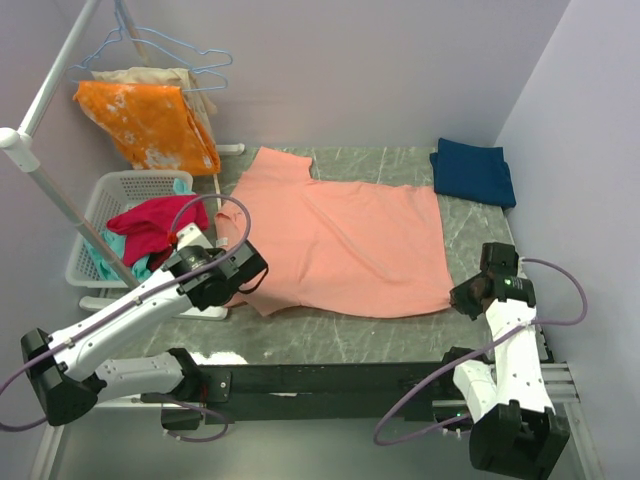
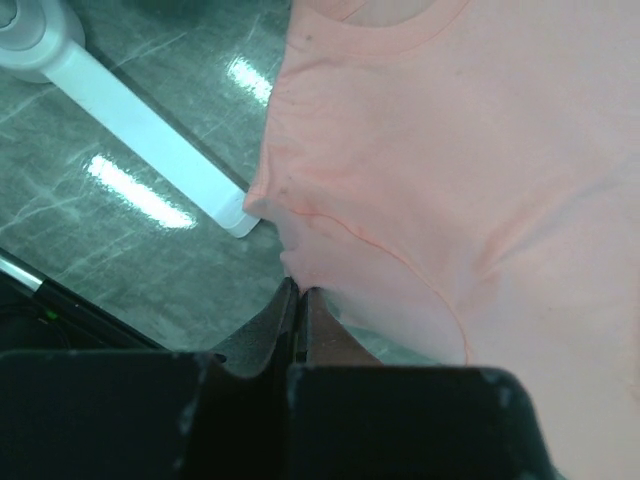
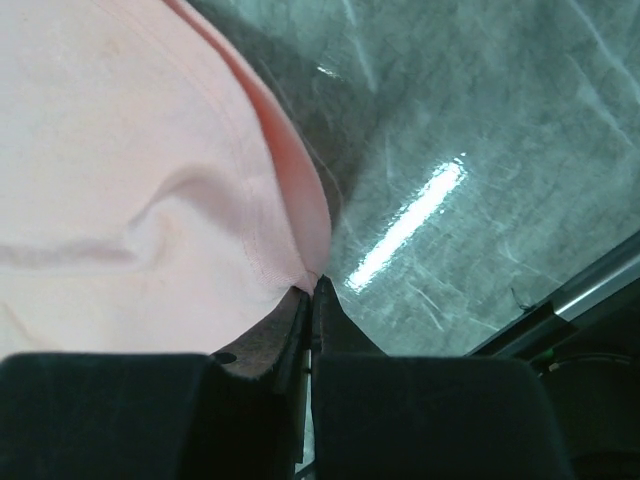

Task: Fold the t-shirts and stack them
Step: Fold the tshirt

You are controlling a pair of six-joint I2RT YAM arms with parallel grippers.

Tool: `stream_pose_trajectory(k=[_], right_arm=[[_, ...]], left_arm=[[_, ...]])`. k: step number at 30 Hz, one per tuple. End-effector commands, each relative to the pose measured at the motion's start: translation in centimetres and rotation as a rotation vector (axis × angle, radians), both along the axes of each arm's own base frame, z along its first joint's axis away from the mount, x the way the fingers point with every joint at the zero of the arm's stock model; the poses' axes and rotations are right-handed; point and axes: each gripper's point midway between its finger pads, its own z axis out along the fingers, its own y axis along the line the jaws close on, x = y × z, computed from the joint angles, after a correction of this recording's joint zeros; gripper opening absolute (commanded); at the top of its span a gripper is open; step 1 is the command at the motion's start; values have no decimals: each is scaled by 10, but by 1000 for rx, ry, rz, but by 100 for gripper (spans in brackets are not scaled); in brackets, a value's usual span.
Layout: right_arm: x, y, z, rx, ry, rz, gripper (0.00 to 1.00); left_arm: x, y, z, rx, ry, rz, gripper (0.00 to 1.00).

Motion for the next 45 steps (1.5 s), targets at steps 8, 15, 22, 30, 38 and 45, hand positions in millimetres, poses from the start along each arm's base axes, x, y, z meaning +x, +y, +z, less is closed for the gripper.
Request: stream_pose_trajectory(k=[8, 15, 22, 30, 38, 45], right_arm=[[66, -2, 50, 14, -191, 49, 0], [97, -2, 44, 40, -205, 83, 0], [124, -6, 22, 58, -167, 99, 0], [153, -12, 11, 62, -149, 115, 0], [164, -10, -9, 94, -97, 125, 0], [181, -9, -22, 108, -78, 145, 0]], left_arm=[[48, 6, 56, 104, -189, 68, 1], [80, 20, 71, 200, -243, 135, 1], [116, 23, 55, 248, -234, 140, 1], [160, 18, 34, 281, -193, 103, 1], [176, 5, -1, 308, -115, 67, 1], [195, 1, -15, 333, -82, 65, 1]])
